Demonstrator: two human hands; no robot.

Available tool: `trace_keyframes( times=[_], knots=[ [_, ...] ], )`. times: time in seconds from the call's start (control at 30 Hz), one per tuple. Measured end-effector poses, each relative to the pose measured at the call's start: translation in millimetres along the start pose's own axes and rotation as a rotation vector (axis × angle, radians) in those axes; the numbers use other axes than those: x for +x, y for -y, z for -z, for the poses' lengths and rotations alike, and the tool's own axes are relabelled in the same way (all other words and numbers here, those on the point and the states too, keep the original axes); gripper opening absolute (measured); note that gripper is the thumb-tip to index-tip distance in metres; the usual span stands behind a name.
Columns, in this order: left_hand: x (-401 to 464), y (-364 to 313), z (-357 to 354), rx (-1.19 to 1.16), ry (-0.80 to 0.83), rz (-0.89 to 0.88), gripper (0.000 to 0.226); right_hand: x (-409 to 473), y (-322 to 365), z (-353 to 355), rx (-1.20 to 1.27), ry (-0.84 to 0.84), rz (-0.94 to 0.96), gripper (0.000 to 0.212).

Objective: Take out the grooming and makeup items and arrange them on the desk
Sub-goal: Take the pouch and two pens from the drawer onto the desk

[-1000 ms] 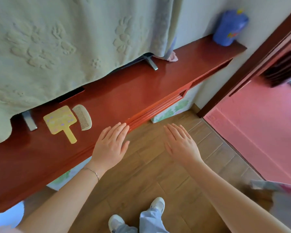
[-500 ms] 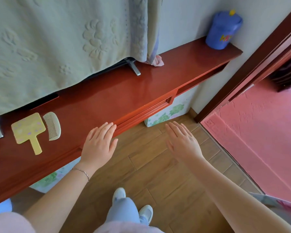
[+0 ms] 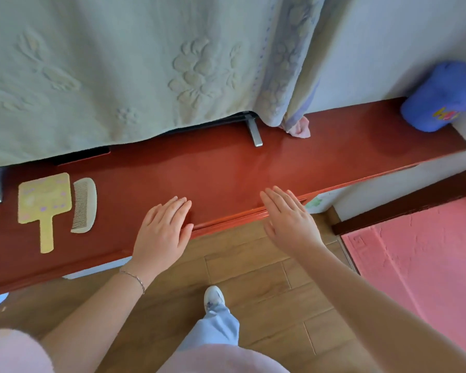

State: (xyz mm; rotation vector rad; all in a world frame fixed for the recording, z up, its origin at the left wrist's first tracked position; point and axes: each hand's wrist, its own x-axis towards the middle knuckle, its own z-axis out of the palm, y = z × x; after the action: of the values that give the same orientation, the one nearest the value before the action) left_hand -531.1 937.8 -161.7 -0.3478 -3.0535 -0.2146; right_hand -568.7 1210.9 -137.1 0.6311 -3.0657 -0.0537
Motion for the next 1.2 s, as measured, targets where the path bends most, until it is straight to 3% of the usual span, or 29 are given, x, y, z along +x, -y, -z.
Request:
trace_keyframes(
  times=[0.4, 0.7, 0.87, 0.97, 1.07, 1.13, 1.2],
  knots=[
    [1, -13, -9, 0.026, -0.076, 0.147, 0.043, 48, -13, -18, 0.031, -0.01, 0.231, 0.051],
    [-32, -64, -17, 0.032, -0.102, 0.309, 0.038, 37, -29, -31, 0.123, 0.005, 0.376, 0.054],
    [-46, -92, -31, -0.079, -0.017, 0.499, 0.042, 17, -32, -41, 0.212, -0.091, 0.557, 0.053],
    [-42, -103, -35, -0.271, -0.018, 0.702, 0.039, 2, -29, -54, 0.368, 0.03, 0.616, 0.046],
    [-28, -106, -44, -0.736, -0.051, 1.076, 0.034, -2, -26, -66, 0.702, 0.452, 0.274, 0.037],
    [-14, -97, -55, -1.23, -0.049, 1.395, 0.038, 7, -24, -83, 0.972, 0.759, -0.194, 0.03],
    [-3, -84, -71, -1.681, -0.103, 1.628, 0.043, 22, -24, -104, 1.196, 0.895, -0.647, 0.028]
  ],
)
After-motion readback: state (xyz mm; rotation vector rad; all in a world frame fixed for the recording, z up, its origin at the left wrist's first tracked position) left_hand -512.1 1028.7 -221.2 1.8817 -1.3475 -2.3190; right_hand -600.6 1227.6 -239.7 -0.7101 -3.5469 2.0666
